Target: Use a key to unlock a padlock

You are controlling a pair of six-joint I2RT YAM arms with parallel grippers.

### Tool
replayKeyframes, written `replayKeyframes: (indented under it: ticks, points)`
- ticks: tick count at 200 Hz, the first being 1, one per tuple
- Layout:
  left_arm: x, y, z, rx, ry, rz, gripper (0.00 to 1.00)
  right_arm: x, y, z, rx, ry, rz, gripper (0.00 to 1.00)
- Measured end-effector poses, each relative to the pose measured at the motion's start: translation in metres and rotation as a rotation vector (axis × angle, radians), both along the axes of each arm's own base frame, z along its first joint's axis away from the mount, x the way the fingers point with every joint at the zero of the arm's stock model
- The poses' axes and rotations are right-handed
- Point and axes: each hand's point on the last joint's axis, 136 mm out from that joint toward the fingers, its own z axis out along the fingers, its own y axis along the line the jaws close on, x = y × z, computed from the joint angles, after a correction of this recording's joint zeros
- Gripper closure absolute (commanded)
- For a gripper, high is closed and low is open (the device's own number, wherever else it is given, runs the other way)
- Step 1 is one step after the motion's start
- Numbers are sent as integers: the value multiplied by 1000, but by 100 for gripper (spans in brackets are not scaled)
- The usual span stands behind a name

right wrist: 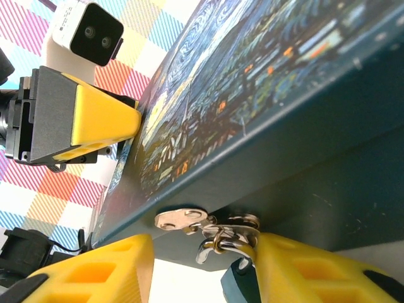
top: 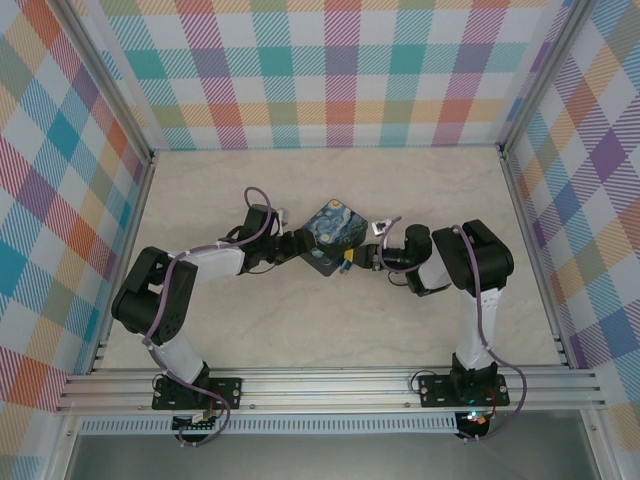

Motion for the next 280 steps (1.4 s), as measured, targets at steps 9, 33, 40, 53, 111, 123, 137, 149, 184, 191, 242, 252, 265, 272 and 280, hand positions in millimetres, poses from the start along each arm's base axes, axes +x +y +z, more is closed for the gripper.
replayKeyframes:
  ticks: [9,33,40,53,111,123,137,149,184,191,242,252,265,272,280]
  points:
    - [0,0,0,0,-1,0,29,-1,0,-1,0,1,0,60]
    - [-1,0,0,0,-1,0,29,-3,-1,-3,-4,1,1,66]
    - [-1,1,0,0,-1,0,29,-3,-1,-4,-5,1,1,67]
    - [-2,1,0,0,-2,0,29,-3,-1,-5,-9,-1,0,69]
    - [-2,1,1,-2,-6,0,29,-5,-2,-7,-14,-2,-3,78]
    - [-2,1,1,-2,-6,0,29,-5,-2,-7,-15,-4,-3,81]
    - [-2,2,1,0,-7,2,29,-6,-2,-6,-13,-6,1,84]
    - [-2,2,1,1,-8,3,29,-7,-2,-6,-12,-9,3,88]
    - [-1,3,1,6,-13,11,29,-7,-3,-5,-9,-18,2,97]
    - [-1,3,2,7,-13,11,29,-7,-3,-5,-9,-17,1,98]
    - [-1,5,1,13,-17,19,29,-5,-5,-8,-18,-14,-31,100]
    - [-1,5,1,13,-17,19,29,-5,-6,-7,-17,-14,-40,100]
    - [-1,6,2,15,-19,22,29,-4,-7,-7,-14,-7,-56,100]
    - [-1,6,1,16,-19,22,29,-4,-8,-7,-13,-5,-63,100]
    - [-2,6,1,15,-19,22,30,-4,-9,-7,-11,-4,-69,100]
